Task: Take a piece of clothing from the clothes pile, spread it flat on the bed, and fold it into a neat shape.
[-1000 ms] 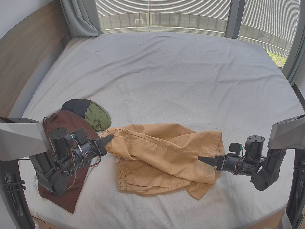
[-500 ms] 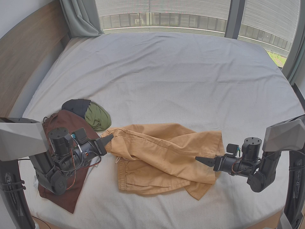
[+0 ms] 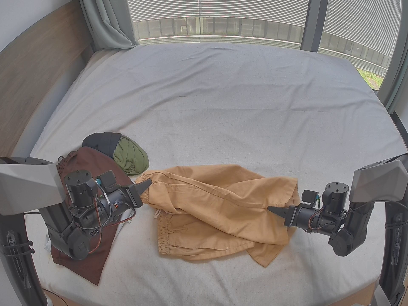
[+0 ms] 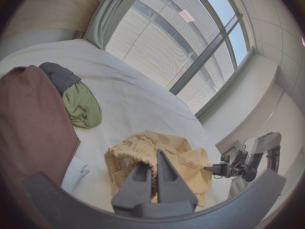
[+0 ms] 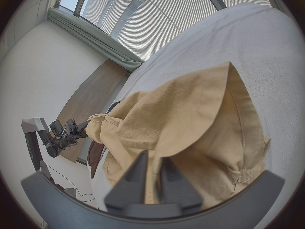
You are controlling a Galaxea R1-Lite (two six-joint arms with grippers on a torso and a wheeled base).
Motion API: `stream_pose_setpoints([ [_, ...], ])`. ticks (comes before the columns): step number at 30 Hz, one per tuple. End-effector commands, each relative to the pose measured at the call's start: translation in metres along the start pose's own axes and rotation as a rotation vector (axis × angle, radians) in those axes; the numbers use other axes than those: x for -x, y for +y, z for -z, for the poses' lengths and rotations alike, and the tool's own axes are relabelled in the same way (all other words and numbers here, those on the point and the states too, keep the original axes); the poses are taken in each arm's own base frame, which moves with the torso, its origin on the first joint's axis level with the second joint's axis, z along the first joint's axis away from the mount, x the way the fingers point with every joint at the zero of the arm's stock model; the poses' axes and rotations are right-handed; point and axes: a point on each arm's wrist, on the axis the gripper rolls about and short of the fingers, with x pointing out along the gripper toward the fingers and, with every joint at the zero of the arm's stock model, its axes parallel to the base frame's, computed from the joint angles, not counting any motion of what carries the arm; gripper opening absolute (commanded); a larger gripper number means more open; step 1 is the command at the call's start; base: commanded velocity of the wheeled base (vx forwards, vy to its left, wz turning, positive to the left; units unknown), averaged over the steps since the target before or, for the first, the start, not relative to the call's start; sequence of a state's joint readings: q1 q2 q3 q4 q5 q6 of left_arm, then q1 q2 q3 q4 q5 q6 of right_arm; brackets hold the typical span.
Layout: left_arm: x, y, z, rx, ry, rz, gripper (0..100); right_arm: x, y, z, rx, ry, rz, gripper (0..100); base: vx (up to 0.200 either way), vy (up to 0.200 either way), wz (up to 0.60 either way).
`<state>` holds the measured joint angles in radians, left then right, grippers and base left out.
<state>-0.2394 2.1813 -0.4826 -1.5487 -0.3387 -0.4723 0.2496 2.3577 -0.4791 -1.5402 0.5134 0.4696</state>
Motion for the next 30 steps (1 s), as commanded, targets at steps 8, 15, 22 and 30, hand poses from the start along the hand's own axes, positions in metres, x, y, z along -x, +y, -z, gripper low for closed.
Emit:
stream_pose_setpoints([
  [8, -0.0002, 0.0002, 0.0002, 0.0, 0.0, 0.0, 0, 0.003, 0.0013, -0.0036, 0.003, -0.011, 0.0, 0, 0.0, 0.0, 0.0],
  [15, -0.0007, 0.001, 0.0015, 0.002, 0.004, -0.002, 0, 0.0029, -0.0001, 0.001, -0.01, 0.009, -0.004, 0, 0.0, 0.0, 0.0],
  [22, -0.0005, 0.0008, 0.0011, 0.001, 0.003, -0.001, 0, -0.0006, 0.0017, -0.0008, -0.005, 0.0, -0.013, 100, 0.0, 0.0, 0.0],
  [30, -0.0005, 0.0008, 0.0011, 0.001, 0.003, -0.001, 0, -0.0045, 0.0048, 0.0009, 0.0, 0.005, -0.022, 0, 0.0, 0.0, 0.0],
])
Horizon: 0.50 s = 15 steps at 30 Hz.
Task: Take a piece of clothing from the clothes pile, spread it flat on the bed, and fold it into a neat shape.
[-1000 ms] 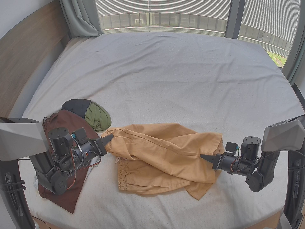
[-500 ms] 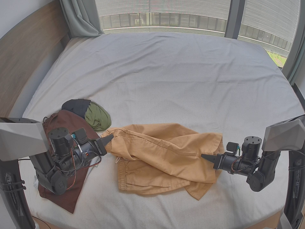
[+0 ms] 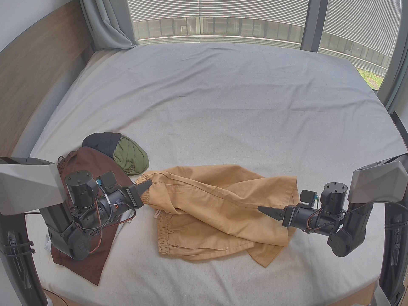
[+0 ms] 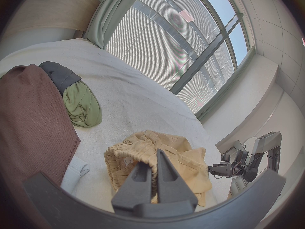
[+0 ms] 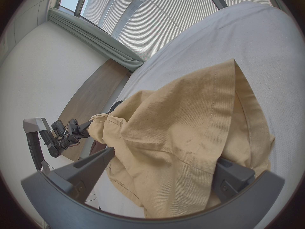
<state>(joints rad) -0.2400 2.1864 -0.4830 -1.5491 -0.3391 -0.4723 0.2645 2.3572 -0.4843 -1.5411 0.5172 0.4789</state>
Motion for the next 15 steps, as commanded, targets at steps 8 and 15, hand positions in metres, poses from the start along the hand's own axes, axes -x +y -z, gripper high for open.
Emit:
stream_pose_setpoints([
  [8, -0.0008, 0.0002, -0.0007, -0.001, -0.004, 0.001, 0, -0.0026, -0.0011, 0.0008, 0.004, 0.0, 0.0, 0, 0.0, 0.0, 0.0],
  [15, -0.0012, 0.0005, -0.0015, 0.0, -0.007, 0.001, 0, -0.0019, 0.0, -0.0006, 0.009, -0.006, 0.0, 0, 0.0, 0.0, 0.0],
])
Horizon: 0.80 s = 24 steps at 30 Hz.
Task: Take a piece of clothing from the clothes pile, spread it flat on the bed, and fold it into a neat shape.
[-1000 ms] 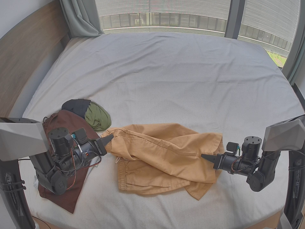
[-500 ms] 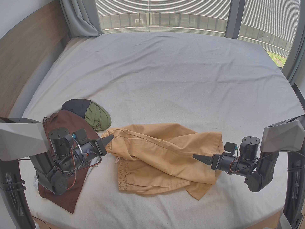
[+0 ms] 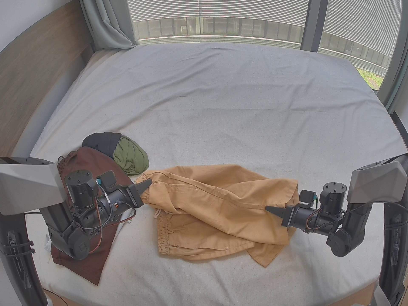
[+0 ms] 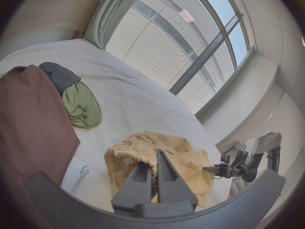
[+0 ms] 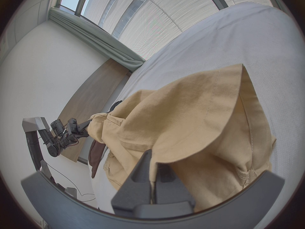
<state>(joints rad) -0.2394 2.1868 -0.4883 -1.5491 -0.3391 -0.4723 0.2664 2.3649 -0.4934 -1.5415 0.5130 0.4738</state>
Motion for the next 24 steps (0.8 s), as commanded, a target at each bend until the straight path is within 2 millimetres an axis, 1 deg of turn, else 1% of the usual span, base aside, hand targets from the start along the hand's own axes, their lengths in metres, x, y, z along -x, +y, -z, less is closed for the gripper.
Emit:
stream_pose_setpoints([
  [1, -0.001, 0.0, -0.001, 0.001, -0.004, 0.0, 0, 0.001, 0.003, -0.002, 0.004, -0.008, -0.005, 0, 0.0, 0.0, 0.0],
  [4, -0.003, 0.0, -0.005, -0.006, -0.021, 0.007, 0, 0.003, 0.007, -0.006, 0.012, -0.019, -0.013, 0, 0.0, 0.0, 0.0],
  [8, -0.002, 0.004, -0.016, -0.014, -0.057, 0.01, 0, 0.013, 0.02, -0.021, 0.036, -0.06, -0.038, 0, 0.0, 0.0, 0.0],
  [10, -0.002, 0.004, -0.017, -0.015, -0.059, 0.011, 0, 0.014, 0.022, -0.022, 0.037, -0.063, -0.039, 0, 0.0, 0.0, 0.0],
  [11, -0.003, 0.005, -0.019, -0.018, -0.069, 0.013, 0, 0.017, 0.027, -0.025, 0.046, -0.073, -0.049, 0, 0.0, 0.0, 0.0],
  [16, 0.002, -0.001, -0.032, -0.035, -0.103, 0.039, 0, 0.025, 0.043, -0.034, 0.072, -0.099, -0.081, 0, 0.0, 0.0, 0.0],
  [21, 0.009, -0.009, -0.04, -0.046, -0.105, 0.09, 0, 0.029, 0.053, -0.04, 0.093, -0.123, -0.104, 0, 0.0, 0.0, 0.0],
  [24, 0.012, -0.009, -0.044, -0.053, -0.119, 0.091, 0, 0.032, 0.057, -0.044, 0.1, -0.135, -0.112, 0, 0.0, 0.0, 0.0],
])
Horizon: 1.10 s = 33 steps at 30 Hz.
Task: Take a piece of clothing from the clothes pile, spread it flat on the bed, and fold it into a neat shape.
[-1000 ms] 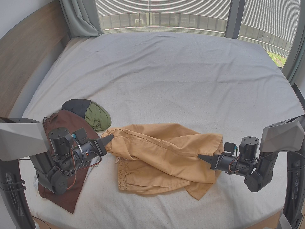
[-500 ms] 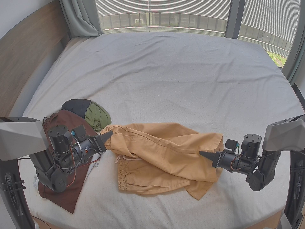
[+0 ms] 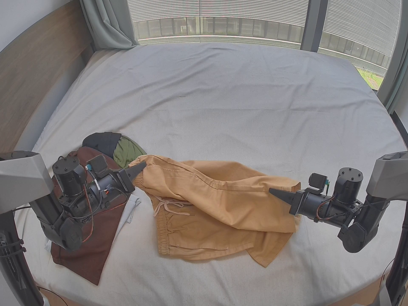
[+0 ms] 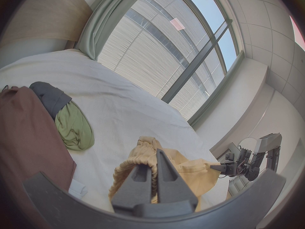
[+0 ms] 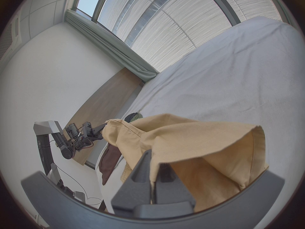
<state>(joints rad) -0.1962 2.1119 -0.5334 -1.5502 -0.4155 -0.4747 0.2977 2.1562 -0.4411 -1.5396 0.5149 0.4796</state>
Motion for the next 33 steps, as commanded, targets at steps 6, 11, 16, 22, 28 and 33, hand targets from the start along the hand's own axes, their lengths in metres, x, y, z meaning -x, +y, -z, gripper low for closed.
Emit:
stream_pose_setpoints([
  [6, 0.008, -0.007, -0.014, -0.022, -0.031, 0.03, 0, 0.007, 0.016, -0.017, 0.038, -0.056, -0.037, 0, 0.0, 0.0, 0.0],
  [11, 0.011, -0.011, -0.018, -0.048, -0.04, 0.041, 0, 0.01, 0.024, -0.024, 0.053, -0.078, -0.057, 0, 0.0, 0.0, 0.0],
  [16, 0.017, -0.011, -0.027, -0.061, -0.06, 0.049, 0, 0.013, 0.03, -0.029, 0.048, -0.096, -0.069, 0, 0.0, 0.0, 0.0],
  [22, 0.028, -0.009, -0.038, -0.075, -0.062, 0.084, 0, 0.013, 0.032, -0.031, 0.049, -0.101, -0.076, 0, 0.0, 0.0, 0.0],
  [28, 0.032, -0.009, -0.045, -0.085, -0.08, 0.088, 0, 0.014, 0.036, -0.034, 0.053, -0.112, -0.089, 0, 0.0, 0.0, 0.0],
  [33, 0.032, -0.01, -0.046, -0.089, -0.086, 0.091, 0, 0.016, 0.04, -0.039, 0.043, -0.13, -0.1, 0, 0.0, 0.0, 0.0],
])
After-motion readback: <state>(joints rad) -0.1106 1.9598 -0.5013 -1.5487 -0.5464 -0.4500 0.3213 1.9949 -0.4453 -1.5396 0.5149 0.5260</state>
